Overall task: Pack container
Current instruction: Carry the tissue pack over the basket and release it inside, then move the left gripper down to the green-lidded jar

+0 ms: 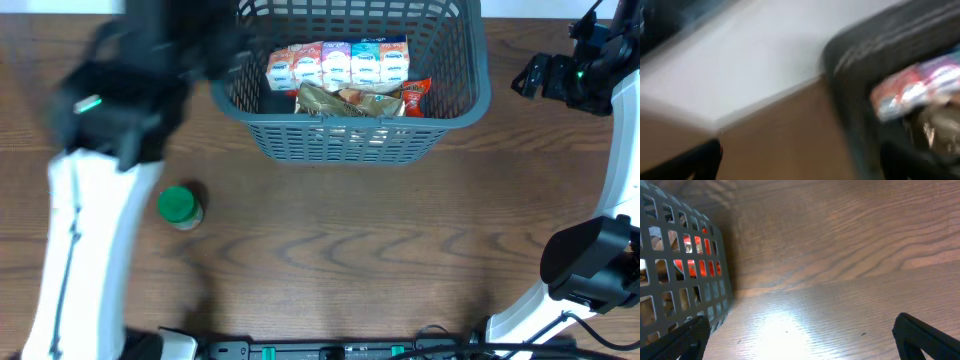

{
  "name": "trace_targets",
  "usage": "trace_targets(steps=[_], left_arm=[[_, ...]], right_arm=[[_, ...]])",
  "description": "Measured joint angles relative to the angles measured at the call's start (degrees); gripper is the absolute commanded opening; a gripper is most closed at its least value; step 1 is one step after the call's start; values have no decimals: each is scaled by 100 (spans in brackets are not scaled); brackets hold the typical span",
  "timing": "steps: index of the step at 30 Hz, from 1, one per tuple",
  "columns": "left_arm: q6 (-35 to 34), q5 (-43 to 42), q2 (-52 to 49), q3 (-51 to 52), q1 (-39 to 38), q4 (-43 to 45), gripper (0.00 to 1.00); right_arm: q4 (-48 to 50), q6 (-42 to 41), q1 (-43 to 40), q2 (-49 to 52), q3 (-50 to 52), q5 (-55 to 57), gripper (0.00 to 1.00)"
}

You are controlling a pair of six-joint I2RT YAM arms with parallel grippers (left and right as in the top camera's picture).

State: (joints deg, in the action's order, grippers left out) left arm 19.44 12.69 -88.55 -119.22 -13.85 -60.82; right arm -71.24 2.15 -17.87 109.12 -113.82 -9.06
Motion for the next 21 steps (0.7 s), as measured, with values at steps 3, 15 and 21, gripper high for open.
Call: trace_targets(steps=[3,15,21], left_arm=[[-1241,140,251,2,573,-1172,98],[-3123,-85,1746,1864,1060,-2245,98],[-3215,-286,3073,3904,1032,-1051,98]], right_arm=[[-17,2,0,0,0,2,99],[-79,103,0,0,2,13,99],[-81,107,0,0,4,13,99]])
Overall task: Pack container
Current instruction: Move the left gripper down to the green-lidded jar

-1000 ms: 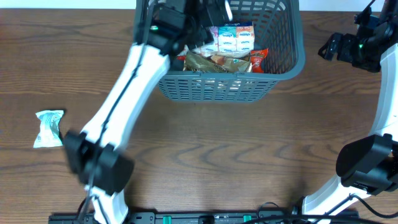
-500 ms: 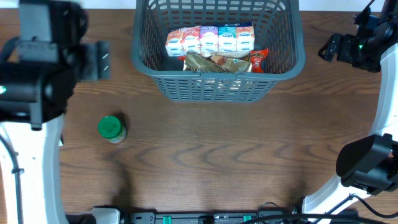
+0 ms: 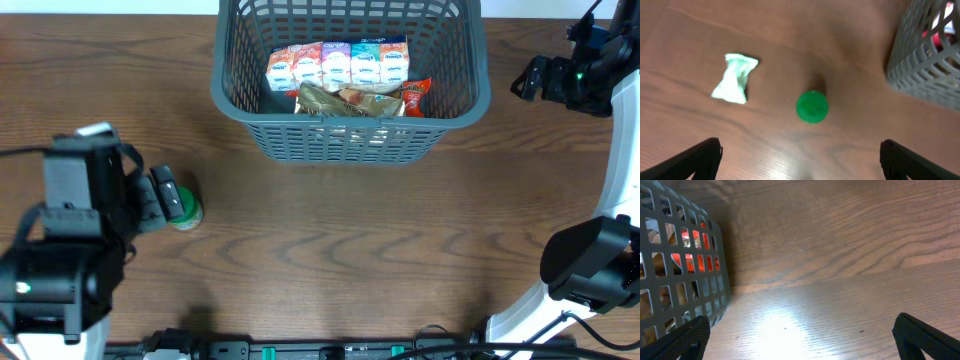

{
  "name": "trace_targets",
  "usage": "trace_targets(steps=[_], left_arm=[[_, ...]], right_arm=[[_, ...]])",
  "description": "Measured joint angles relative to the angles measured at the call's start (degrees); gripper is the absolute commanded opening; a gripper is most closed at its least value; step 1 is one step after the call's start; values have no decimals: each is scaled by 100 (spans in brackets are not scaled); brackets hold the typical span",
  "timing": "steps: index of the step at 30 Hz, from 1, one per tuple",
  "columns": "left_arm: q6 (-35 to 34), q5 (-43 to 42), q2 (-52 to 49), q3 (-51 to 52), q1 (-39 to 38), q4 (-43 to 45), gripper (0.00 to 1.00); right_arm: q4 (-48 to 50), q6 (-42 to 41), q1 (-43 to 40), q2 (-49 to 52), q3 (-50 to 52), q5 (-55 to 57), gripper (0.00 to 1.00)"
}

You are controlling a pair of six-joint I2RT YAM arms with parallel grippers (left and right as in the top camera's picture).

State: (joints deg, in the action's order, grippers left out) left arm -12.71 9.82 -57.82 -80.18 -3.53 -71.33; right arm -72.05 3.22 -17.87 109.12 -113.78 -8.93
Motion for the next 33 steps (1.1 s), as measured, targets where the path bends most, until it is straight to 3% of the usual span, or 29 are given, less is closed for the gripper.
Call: trace_targets(steps=[4,9,21,33], left_arm=[[-48,-330,46,1130,0,739,98],[-107,-640,-876,1880,0,1165,98],[33,-942,-2391,1915,136,1799,98],[374,-1314,-2570,1915,1043,1937,98]], right_arm=[[0,2,0,0,0,-2,99],[-2,28,0,0,0,-2,99],[-44,98,0,2,0,-2,99],[-46,122,0,2,0,-2,99]])
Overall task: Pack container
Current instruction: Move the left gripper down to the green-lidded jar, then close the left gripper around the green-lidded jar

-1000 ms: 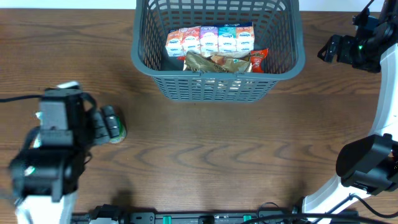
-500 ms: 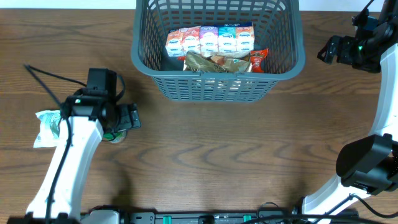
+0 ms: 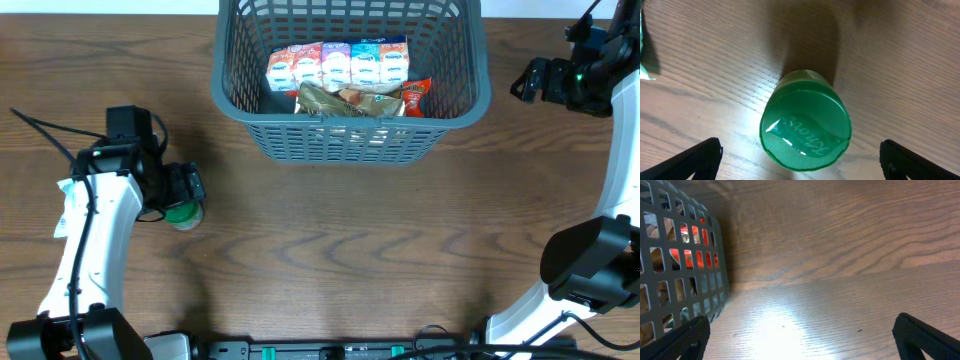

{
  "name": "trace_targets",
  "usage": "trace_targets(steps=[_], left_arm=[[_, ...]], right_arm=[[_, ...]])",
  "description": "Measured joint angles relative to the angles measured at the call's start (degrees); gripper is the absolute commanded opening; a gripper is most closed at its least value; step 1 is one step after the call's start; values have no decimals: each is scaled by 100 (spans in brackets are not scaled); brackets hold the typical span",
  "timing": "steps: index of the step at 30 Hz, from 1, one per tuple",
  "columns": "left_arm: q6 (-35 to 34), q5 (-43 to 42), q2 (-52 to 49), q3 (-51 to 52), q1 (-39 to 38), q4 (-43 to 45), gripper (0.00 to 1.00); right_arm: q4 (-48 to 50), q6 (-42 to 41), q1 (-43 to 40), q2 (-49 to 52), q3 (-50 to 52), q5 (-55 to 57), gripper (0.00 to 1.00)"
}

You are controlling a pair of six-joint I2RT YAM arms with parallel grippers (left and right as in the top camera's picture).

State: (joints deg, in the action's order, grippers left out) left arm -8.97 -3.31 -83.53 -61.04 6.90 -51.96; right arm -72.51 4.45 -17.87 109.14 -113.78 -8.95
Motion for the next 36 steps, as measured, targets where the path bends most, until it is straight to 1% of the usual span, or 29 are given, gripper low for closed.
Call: trace_targets(steps=[9,23,34,36], left_arm=[[98,-275,-367,0,17,146,98],[199,-374,-1296,0,17,590,98],[323,-385,-1886,0,17,767,100],[319,-382,-1902,0,17,772,92]], right_arm=[[0,0,0,0,0,0,99],[0,2,0,0,0,0,99],[0,2,0,0,0,0,99],[0,2,0,0,0,0,99]])
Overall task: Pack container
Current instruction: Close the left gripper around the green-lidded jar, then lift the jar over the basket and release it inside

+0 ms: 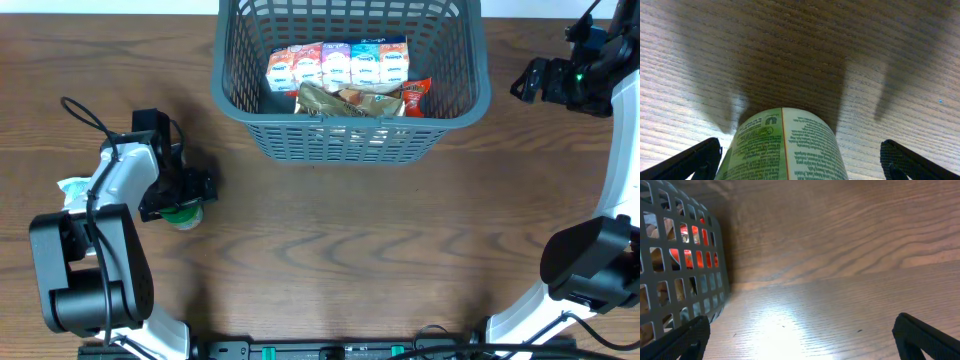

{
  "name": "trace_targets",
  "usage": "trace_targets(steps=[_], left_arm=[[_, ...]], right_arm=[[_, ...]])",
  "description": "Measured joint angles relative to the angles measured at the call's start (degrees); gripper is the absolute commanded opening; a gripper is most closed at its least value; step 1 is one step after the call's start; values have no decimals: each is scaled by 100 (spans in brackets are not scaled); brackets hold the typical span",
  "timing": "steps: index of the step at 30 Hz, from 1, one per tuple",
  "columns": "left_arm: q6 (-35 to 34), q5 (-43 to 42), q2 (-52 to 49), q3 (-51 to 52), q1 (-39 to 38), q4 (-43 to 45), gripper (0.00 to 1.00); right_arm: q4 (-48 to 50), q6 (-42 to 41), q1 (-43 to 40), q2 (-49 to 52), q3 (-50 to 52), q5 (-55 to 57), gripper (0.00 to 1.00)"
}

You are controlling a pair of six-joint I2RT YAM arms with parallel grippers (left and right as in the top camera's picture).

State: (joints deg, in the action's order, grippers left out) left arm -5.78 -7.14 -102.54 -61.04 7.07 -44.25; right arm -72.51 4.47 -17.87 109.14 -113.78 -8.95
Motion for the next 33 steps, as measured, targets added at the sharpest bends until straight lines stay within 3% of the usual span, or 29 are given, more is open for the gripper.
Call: trace_targets(steps=[4,7,13,19,26,33], left_arm=[[37,-4,-2,0,0,-15,70],[31,0,0,0,0,-52,64],[55,0,0,-7,0,-179,40],[52,0,0,-7,0,-243,6],[13,2,24,-382,0,-916,6],[-168,2,549,-2282,-7,-2208,5]], right_arm=[[0,0,0,0,0,0,99],[-4,0,0,0,0,0,99],[-9,0,0,0,0,0,99],[-9,11,0,0,0,0,99],[-15,26,0,0,0,0,99],[-28,61,0,0,0,0,99]])
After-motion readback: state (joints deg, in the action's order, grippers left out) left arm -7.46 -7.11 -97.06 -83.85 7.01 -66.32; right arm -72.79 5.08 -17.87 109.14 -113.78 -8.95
